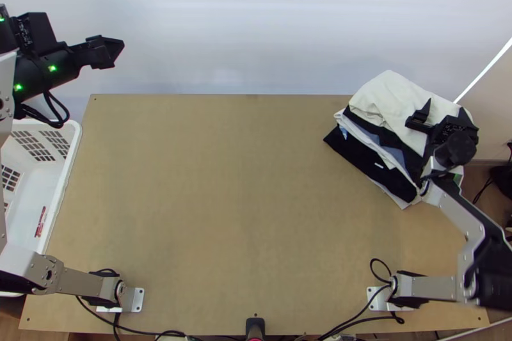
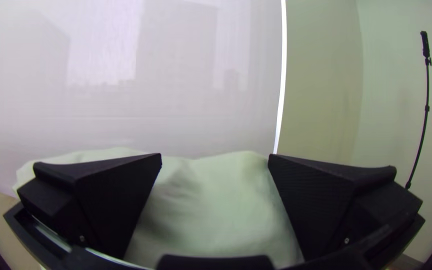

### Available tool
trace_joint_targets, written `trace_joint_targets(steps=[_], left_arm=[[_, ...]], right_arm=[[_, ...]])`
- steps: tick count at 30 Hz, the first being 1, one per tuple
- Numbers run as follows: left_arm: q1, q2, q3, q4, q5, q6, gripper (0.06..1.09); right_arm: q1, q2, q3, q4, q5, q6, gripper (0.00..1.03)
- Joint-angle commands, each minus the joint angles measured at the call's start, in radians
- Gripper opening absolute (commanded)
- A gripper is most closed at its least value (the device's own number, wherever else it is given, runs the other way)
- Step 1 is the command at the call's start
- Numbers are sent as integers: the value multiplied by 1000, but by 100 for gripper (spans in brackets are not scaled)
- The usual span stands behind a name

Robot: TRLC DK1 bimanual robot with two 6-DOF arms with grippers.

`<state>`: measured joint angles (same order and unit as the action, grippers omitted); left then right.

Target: Fold the t-shirt

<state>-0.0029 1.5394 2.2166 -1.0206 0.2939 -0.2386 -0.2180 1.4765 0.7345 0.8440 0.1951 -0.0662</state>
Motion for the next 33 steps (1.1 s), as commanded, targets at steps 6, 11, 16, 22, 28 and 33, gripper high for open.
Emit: trace_joint_targets(steps=[6, 11, 16, 22, 28, 33], left_arm=[[4, -7, 0, -4, -2, 1, 104], [4, -10, 0, -12, -1, 1, 104], [14, -16, -1, -16, -1, 1, 104], [23, -28, -6, -18, -1, 1, 104], [38, -38, -6, -18, -1, 1, 104], [50, -44, -6, -19, -2, 1, 104]], right_arm=[[-58, 303, 48, 69, 9, 34, 99], [-61, 258, 22, 69, 17, 32, 99], [-49, 94, 51, 52, 23, 25, 99], [34, 4, 175, 23, 72, 20, 99], [167, 136, 292, 26, 109, 6, 99], [216, 297, 355, 43, 129, 9, 99]])
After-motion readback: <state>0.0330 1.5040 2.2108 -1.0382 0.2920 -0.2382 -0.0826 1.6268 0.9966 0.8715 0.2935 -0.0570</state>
